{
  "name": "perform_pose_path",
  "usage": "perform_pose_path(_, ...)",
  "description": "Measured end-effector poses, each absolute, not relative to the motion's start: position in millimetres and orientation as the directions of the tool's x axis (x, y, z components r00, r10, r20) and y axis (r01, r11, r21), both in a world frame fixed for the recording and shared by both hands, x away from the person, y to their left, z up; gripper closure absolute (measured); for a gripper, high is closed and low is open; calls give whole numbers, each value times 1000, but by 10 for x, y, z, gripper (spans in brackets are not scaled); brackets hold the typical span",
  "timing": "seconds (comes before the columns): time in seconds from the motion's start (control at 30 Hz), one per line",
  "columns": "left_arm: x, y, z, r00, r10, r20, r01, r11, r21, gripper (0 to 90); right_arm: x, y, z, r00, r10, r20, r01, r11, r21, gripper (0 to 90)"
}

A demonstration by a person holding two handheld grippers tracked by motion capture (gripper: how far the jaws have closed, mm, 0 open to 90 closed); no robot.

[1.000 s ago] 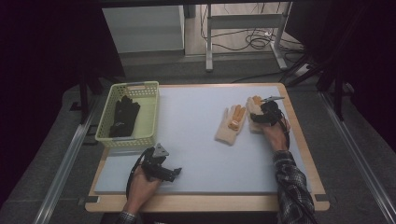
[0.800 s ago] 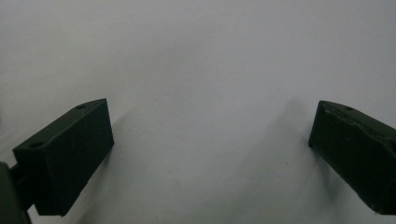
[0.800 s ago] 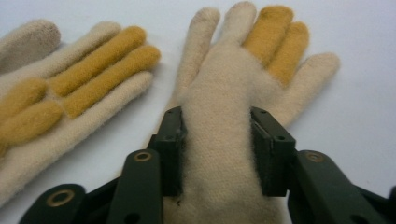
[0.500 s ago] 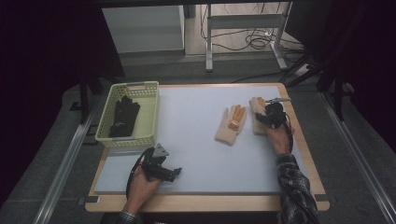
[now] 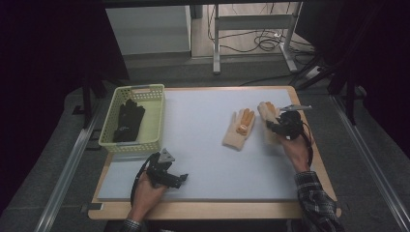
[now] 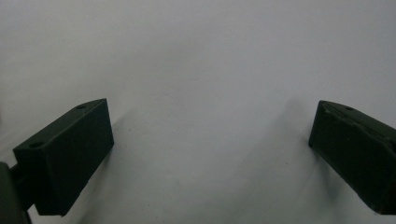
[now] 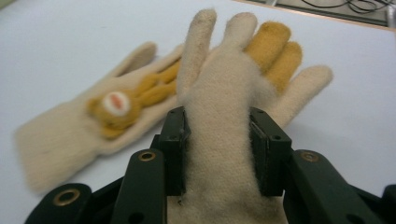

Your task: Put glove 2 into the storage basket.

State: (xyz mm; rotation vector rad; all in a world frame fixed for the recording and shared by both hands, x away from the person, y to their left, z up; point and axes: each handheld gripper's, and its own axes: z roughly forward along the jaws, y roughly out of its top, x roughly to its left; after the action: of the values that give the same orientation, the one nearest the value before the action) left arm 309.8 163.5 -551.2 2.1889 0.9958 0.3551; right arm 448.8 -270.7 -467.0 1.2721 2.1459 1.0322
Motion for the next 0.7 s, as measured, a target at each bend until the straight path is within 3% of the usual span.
perform_pose_path(0.7,3098,1636,-5512,667,745,-35,552,-462,694,1,3783,-1979,-4458,-663,749,-2,458,408,790,607)
